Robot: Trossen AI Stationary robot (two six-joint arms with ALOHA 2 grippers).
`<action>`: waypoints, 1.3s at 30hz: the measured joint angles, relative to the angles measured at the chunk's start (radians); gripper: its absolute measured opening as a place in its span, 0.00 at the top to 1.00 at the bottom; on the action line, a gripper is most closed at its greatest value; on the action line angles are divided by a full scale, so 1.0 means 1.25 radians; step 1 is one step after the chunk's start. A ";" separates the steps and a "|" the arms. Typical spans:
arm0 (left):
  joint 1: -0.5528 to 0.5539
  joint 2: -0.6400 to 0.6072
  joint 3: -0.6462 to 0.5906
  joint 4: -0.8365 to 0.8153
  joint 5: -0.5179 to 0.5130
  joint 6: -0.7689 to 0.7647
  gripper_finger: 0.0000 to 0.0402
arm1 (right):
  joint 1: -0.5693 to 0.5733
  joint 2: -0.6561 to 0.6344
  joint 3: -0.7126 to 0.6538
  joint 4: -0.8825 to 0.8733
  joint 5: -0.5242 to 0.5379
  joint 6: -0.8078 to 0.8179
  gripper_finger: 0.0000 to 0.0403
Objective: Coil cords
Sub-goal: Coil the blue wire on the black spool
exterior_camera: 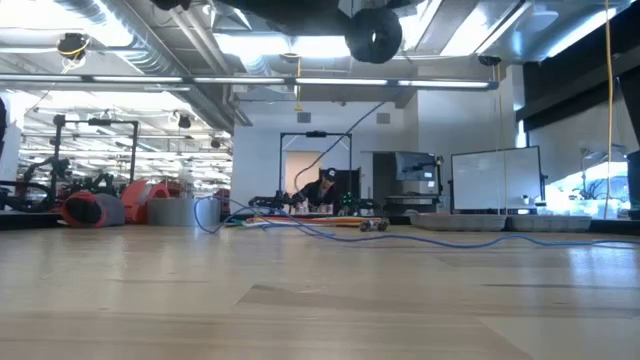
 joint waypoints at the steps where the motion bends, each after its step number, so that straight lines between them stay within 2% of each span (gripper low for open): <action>1: 0.000 0.000 0.000 -0.004 0.000 0.004 1.00 | 0.000 -0.015 0.000 -0.028 0.008 0.017 1.00; 9: -0.018 -0.001 0.000 -0.017 0.000 0.041 1.00 | -0.001 -0.112 0.000 -0.303 0.060 0.209 1.00; 13: -0.039 -0.016 0.000 -0.017 0.001 0.043 1.00 | -0.002 -0.122 0.000 -0.449 0.075 0.323 1.00; 17: -0.055 -0.040 0.001 -0.016 0.049 0.020 1.00 | -0.002 -0.122 -0.019 -0.526 0.080 0.418 1.00; 21: -0.058 -0.047 0.001 -0.007 0.139 -0.028 1.00 | -0.002 -0.121 -0.072 -0.456 0.079 0.427 1.00; 27: -0.040 -0.048 0.001 0.022 0.167 -0.103 1.00 | -0.002 -0.082 -0.156 -0.220 0.053 0.340 1.00; 31: -0.033 -0.048 0.001 0.024 0.211 -0.125 1.00 | -0.016 -0.056 -0.168 -0.124 0.045 0.301 1.00; 39: -0.026 -0.049 0.001 0.037 0.210 -0.146 1.00 | -0.098 0.033 -0.168 0.059 -0.161 0.302 0.99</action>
